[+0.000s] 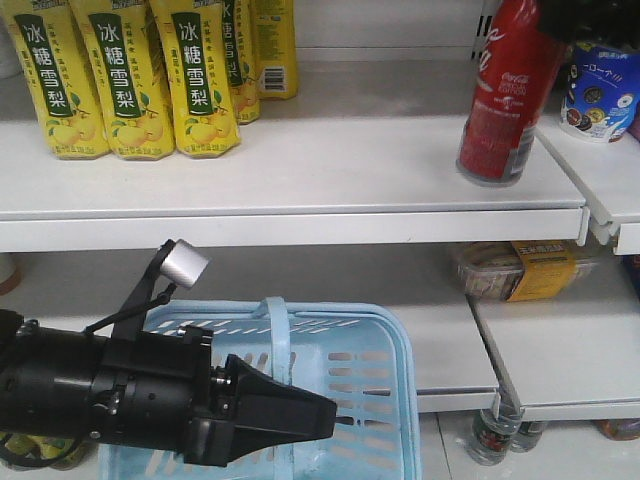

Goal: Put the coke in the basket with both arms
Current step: 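Grasp the red Coca-Cola bottle on the shelf with the right gripper, then move the held red bottle over the basket with the right gripper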

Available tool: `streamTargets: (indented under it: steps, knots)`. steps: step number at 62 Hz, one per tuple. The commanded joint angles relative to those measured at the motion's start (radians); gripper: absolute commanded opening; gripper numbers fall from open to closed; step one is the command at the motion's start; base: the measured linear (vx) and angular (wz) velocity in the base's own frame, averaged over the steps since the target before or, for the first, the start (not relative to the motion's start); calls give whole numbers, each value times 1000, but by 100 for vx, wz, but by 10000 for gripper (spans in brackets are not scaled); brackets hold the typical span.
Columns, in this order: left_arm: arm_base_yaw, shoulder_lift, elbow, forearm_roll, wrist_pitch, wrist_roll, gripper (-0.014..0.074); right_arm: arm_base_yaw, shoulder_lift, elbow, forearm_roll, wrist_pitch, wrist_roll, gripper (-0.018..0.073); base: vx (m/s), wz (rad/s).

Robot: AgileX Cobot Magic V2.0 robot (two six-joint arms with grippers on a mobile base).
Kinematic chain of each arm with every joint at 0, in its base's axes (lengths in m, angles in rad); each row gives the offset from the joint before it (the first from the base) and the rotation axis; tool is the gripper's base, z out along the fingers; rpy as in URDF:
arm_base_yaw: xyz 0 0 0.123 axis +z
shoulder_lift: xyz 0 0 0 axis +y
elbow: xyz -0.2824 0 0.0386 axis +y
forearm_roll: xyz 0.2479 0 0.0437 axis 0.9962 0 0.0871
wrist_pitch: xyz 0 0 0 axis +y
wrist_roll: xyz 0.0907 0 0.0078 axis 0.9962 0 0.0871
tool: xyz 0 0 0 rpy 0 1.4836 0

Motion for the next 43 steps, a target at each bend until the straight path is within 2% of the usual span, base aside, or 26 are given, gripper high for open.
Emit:
streamTargets:
  steps: [1,9,27,43]
  knots:
    - [-7,-31,-24,-76,37,13,-6,2,-93,-23,-114,-170,225,-5,0,0]
    - [-7,-31,-24,-76,37,13,-6,21,-157,44,-114,-272,283,-5,0,0]
    - [-7,-31,-24,-76,34,13,-6,142,-199,296,-114,-239,297,-5,0,0]
    - [-7,-31,-24,-76,34,13,-6,304,-183,447,-112,-20,282,-5,0,0]
